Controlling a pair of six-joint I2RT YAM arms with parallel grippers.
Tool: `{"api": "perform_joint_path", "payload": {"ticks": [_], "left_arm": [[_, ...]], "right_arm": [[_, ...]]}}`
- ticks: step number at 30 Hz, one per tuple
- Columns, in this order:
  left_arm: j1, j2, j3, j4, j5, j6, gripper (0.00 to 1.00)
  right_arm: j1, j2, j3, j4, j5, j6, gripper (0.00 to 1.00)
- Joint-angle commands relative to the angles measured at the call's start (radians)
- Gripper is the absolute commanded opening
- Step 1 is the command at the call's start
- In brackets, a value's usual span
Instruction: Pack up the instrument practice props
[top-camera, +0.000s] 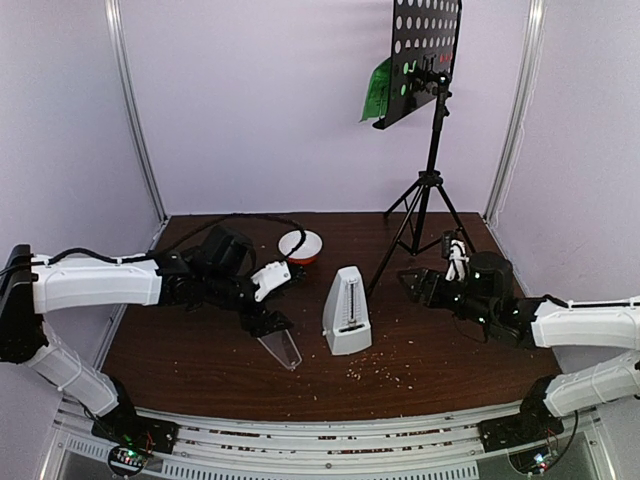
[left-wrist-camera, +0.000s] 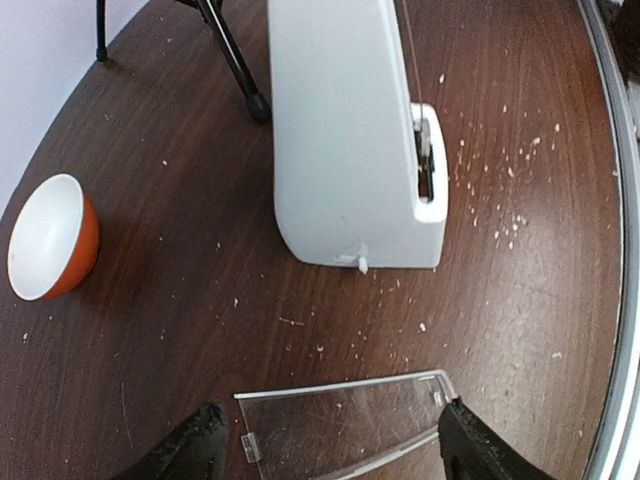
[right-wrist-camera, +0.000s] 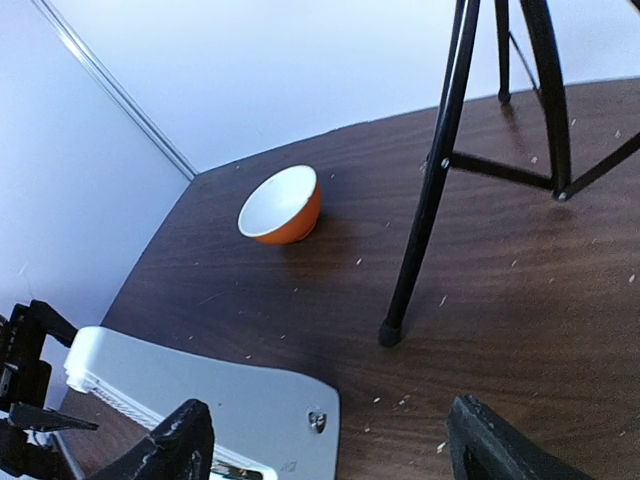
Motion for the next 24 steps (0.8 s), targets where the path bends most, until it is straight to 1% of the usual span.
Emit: {"api": "perform_joint_path", "payload": {"ticks": [1, 3, 5, 7, 8, 13, 17, 18, 20, 24], "left_arm": [[0.0, 0.046, 0.012, -0.135, -0.022, 0.154, 0.75], [0.0, 0.053, -0.025, -0.082, -0.057, 0.165, 0.75], [0.0, 0.063, -0.076, -0.024, -0.142, 0.196, 0.76], [-0.001, 0.077, -0.111, 0.011, -0.155, 0.212, 0.79], [-0.001, 0.085, -0.112, 0.014, -0.147, 0.211, 0.8], [0.0, 0.128, -0.143, 0.045, -0.147, 0.225, 0.81], [0.0, 0.209, -0.114, 0.026, -0.141, 0.223, 0.8], [-0.002, 0.226, -0.106, 0.021, -0.145, 0.222, 0.78], [-0.002, 0.251, -0.094, 0.012, -0.155, 0.22, 0.72], [-0.009, 0.26, -0.087, 0.011, -0.163, 0.212, 0.55]], "right_arm": [[-0.076, -0.064, 0.006, -0.018, 0.0, -0.264, 0.83], [-0.13, -0.088, -0.039, 0.057, -0.021, -0.302, 0.83], [-0.194, -0.103, -0.107, 0.178, -0.058, -0.262, 0.83], [-0.212, -0.109, -0.172, 0.291, -0.088, -0.244, 0.83], [-0.215, -0.113, -0.193, 0.319, -0.093, -0.243, 0.83], [-0.219, -0.125, -0.224, 0.328, -0.109, -0.23, 0.85], [-0.221, -0.118, -0.226, 0.325, -0.098, -0.231, 0.86], [-0.222, -0.115, -0.226, 0.326, -0.097, -0.231, 0.86], [-0.224, -0.107, -0.224, 0.327, -0.095, -0.228, 0.87], [-0.227, -0.092, -0.227, 0.336, -0.096, -0.222, 0.87]]}}
